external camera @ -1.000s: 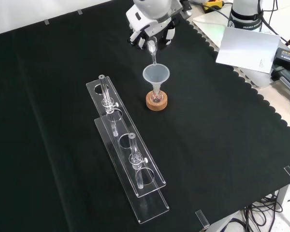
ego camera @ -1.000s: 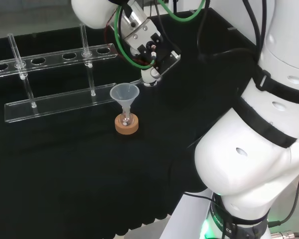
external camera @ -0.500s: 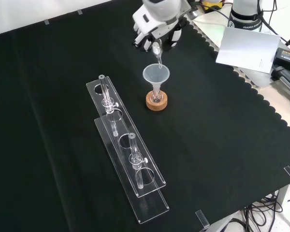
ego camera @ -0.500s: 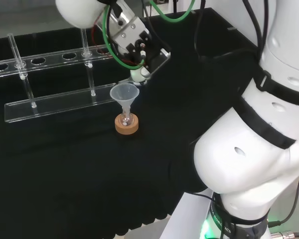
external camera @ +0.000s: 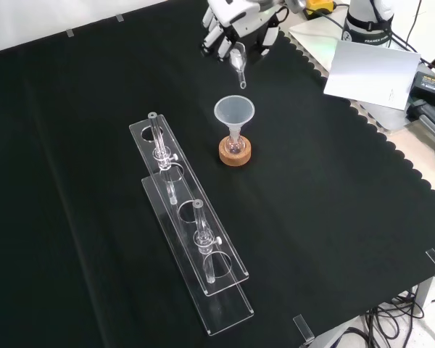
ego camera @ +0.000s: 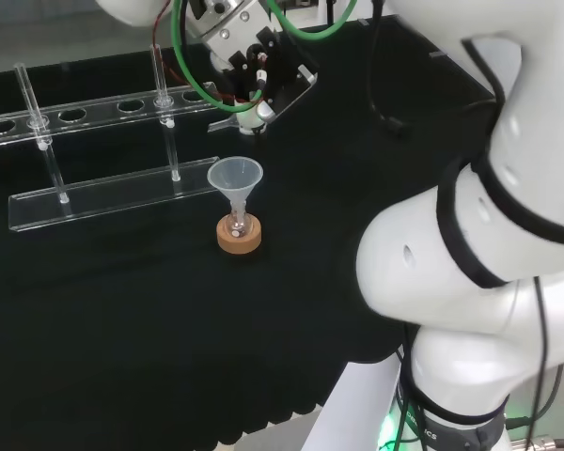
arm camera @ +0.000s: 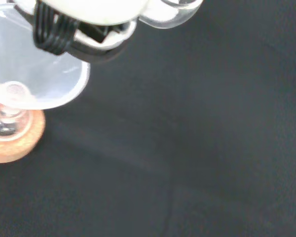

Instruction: Pour all the NaCl from the weighing funnel into the round-bottom flask.

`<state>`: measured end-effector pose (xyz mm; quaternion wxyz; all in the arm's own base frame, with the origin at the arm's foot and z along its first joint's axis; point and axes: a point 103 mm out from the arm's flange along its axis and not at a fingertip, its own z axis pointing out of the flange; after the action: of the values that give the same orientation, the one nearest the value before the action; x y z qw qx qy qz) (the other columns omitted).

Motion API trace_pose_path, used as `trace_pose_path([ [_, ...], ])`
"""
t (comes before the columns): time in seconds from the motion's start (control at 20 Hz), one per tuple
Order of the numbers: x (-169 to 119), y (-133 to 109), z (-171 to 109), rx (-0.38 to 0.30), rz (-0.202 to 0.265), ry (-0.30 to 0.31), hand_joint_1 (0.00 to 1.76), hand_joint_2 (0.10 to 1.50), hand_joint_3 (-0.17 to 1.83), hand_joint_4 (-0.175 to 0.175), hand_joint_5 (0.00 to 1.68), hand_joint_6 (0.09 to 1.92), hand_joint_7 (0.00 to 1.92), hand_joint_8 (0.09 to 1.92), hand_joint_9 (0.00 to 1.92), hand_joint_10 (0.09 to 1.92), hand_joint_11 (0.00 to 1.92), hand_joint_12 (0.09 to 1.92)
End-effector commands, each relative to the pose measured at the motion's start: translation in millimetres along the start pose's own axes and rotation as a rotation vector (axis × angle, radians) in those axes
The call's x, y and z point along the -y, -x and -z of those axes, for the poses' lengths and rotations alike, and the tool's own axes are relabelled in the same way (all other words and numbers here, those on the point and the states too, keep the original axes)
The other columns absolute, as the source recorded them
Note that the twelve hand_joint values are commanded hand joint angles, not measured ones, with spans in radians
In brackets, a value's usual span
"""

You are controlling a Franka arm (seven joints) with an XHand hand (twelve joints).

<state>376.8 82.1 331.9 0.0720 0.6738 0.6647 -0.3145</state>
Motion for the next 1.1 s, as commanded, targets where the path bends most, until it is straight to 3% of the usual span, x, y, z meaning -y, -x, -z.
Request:
trace_pose_path([
  [0.05, -21, -11, -54, 0.068, -0.026, -0.135, 1.13, 0.70, 0.53, 0.175, 1.35, 0.48, 0.66, 0.67, 1.11, 0.22, 0.98, 0.93],
  [0.3, -20, -10, -52, 0.031, -0.022, -0.092, 1.14, 0.70, 0.53, 0.175, 1.35, 0.49, 0.66, 0.67, 1.11, 0.22, 0.98, 0.93],
  [0.65, -20, -13, -46, 0.032, -0.015, -0.063, 1.13, 0.70, 0.53, 0.175, 1.34, 0.49, 0.66, 0.67, 1.12, 0.22, 0.98, 0.93],
  [1.1, -21, -20, -45, 0.073, -0.007, -0.085, 1.13, 0.70, 0.53, 0.175, 1.34, 0.50, 0.66, 0.67, 1.12, 0.21, 0.98, 0.93],
])
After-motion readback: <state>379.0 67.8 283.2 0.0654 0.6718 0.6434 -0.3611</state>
